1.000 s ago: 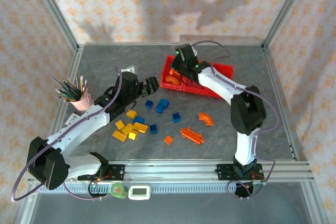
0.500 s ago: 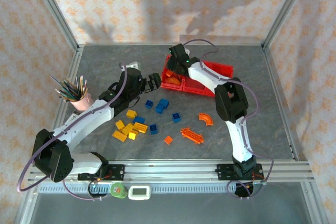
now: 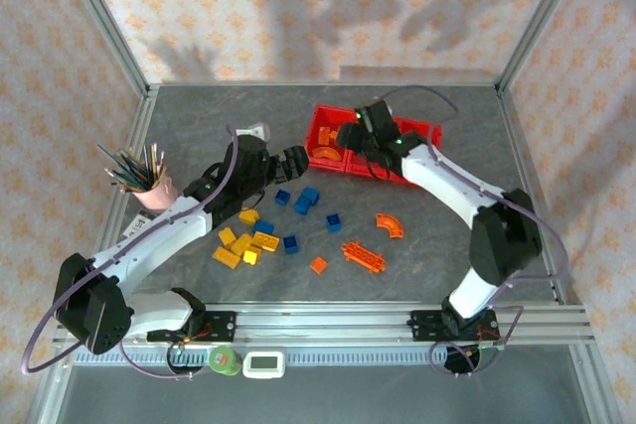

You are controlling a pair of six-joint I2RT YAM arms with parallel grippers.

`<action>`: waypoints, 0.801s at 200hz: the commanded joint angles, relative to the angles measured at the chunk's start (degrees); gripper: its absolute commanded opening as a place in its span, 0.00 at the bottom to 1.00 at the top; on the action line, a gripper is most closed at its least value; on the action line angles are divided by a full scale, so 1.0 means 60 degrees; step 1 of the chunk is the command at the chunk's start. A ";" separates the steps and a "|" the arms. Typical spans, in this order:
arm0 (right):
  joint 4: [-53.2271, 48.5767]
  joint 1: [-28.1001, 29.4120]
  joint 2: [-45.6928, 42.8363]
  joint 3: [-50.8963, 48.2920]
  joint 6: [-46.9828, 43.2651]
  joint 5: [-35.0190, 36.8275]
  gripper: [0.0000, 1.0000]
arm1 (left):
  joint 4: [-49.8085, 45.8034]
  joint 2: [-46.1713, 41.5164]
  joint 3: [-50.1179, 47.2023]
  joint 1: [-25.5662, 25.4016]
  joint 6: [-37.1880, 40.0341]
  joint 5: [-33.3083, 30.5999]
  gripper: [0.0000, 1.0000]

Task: Sort the legos into containers by color
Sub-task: Place the lego in the container, then pick up the lego from the center of the table.

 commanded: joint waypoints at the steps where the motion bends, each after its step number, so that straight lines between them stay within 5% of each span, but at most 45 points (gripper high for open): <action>1: -0.0390 -0.0008 -0.0938 -0.1185 -0.0133 0.0079 0.67 | 0.0307 -0.0378 -0.0568 -0.0223 -0.0557 0.0203 0.99; 74: 0.0189 -0.0022 -0.2881 -0.4803 0.0035 -0.1054 0.83 | 0.0939 -0.0385 -0.1342 -0.1391 -0.1666 -0.0410 0.99; 160: 0.0590 -0.0403 -0.2383 -0.5778 -0.0358 -0.0202 0.99 | 0.1257 -0.0103 -0.1507 -0.1842 -0.1976 -0.0717 0.99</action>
